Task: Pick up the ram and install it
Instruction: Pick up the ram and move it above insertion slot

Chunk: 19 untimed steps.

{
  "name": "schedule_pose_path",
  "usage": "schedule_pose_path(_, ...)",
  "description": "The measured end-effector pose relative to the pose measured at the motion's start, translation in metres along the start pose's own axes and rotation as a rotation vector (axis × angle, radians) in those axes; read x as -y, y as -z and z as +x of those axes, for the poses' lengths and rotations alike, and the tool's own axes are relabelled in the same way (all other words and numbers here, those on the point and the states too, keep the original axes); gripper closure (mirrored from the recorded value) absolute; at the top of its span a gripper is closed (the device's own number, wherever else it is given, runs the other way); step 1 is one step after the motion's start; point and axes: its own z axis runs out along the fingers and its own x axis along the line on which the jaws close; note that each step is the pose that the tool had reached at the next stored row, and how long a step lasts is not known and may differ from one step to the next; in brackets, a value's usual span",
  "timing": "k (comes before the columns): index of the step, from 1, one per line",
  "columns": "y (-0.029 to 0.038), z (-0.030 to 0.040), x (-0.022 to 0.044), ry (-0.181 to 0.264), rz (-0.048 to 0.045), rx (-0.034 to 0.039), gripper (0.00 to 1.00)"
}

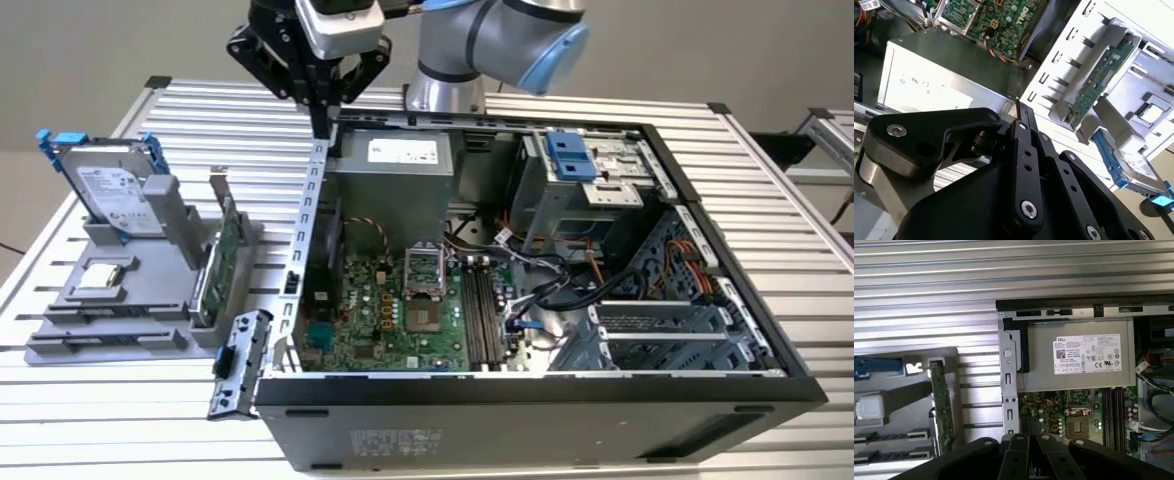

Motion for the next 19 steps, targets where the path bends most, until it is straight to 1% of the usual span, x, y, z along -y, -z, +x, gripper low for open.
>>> schedule_pose_path(19, 0.0012, 0.0511, 0.0036, 0.000, 0.0000, 0.0000, 1.00)
